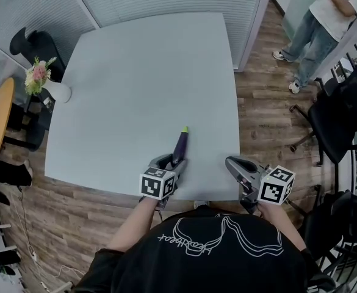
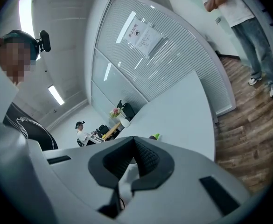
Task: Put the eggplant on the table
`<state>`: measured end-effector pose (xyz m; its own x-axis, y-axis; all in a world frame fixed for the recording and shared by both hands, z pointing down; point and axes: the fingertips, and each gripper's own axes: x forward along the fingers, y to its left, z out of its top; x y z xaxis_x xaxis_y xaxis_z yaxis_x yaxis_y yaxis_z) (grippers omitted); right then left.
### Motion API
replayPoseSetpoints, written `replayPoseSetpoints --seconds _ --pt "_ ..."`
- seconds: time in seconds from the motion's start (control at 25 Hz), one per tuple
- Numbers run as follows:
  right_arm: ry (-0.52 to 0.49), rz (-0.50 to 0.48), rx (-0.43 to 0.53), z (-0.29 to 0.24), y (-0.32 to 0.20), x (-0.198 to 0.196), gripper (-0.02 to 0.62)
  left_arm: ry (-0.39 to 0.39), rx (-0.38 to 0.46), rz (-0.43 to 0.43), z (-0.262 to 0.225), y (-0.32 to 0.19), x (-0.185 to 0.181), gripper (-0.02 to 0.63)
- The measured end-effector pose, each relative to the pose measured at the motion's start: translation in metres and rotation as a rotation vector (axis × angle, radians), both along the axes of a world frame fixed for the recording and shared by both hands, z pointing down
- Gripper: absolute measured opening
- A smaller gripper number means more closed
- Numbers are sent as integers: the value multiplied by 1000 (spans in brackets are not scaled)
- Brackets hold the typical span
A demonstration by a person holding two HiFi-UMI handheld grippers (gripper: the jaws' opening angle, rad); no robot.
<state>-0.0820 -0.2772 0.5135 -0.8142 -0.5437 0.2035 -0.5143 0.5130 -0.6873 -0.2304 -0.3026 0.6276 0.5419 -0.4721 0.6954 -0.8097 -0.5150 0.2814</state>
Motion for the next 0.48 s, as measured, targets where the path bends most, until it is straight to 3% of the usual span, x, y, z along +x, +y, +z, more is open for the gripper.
replayPoseSetpoints --seconds 0.16,0.48 --pt "23 14 -23 6 6 4 9 -56 17 30 5 -1 0 206" --pt "24 32 -32 9 11 12 9 -97 1 46 16 2 2 206"
